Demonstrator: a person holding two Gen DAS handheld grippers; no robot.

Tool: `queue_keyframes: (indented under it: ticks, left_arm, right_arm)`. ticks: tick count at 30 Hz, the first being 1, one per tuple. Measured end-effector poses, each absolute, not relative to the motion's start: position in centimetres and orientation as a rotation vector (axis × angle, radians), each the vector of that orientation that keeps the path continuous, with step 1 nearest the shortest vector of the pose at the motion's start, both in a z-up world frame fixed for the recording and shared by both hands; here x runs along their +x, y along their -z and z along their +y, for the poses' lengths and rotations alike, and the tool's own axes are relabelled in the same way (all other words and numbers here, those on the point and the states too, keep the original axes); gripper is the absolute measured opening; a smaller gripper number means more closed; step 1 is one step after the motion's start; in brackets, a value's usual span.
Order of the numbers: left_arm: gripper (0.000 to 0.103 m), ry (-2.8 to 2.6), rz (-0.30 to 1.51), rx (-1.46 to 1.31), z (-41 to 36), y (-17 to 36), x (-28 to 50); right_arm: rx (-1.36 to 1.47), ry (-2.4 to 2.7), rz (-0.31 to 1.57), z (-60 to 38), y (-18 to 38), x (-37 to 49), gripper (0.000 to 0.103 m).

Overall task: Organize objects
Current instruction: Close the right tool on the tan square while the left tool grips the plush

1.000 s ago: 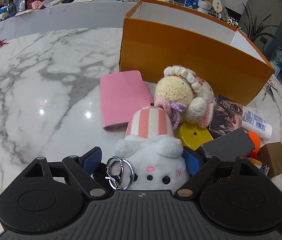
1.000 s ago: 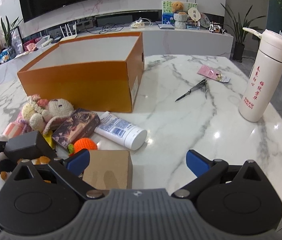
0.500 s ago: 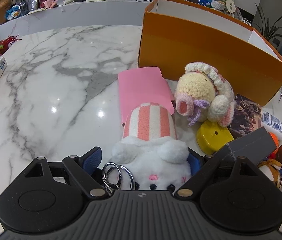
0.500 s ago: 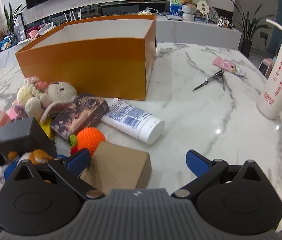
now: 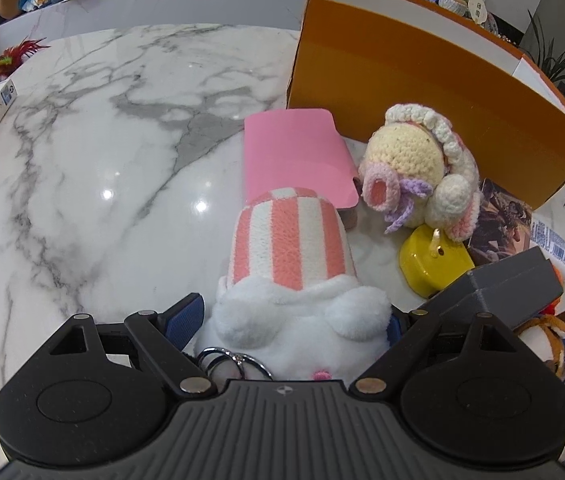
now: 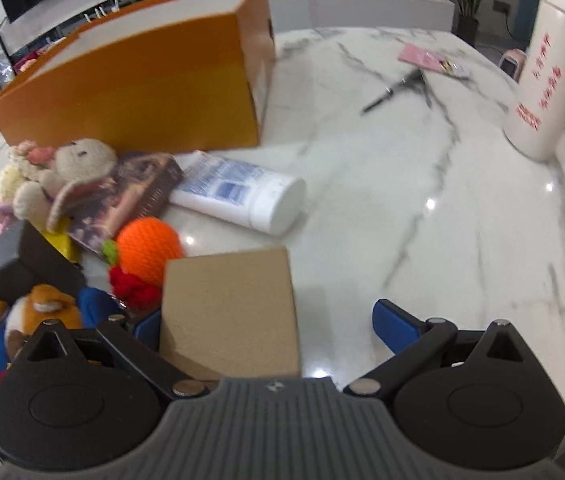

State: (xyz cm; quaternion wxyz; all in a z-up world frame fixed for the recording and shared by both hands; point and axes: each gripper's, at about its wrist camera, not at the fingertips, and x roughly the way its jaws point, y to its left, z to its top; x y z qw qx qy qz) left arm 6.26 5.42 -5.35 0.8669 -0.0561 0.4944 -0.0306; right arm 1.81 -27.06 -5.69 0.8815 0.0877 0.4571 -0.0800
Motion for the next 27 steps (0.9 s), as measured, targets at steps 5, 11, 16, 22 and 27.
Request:
queue_keyframes:
  ticks: [5,11,16,22,27]
  left_arm:
    - [0.101,0.048,1.035,-0.007,4.4,5.7,6.0]
    - [0.102,0.043,0.999,0.001,4.3,5.9,5.3]
    - [0.102,0.044,0.980,0.000,4.3,6.0,5.1]
    - [0.103,0.028,0.964,-0.005,4.3,6.1,4.9]
    - [0.103,0.058,1.020,0.013,4.1,6.4,5.6]
  right_arm:
    - [0.112,0.180,0.950,-26.7,6.2,1.8,0.102]
    - [0.064,0.183,0.934,-26.5,6.5,1.8,0.102]
    - [0.059,0.190,0.888,-26.4,6.8,1.4,0.102]
    - [0.064,0.203,0.888,-26.3,6.8,1.3,0.102]
    - [0.073,0.227,0.880,-26.0,6.9,1.1,0.102]
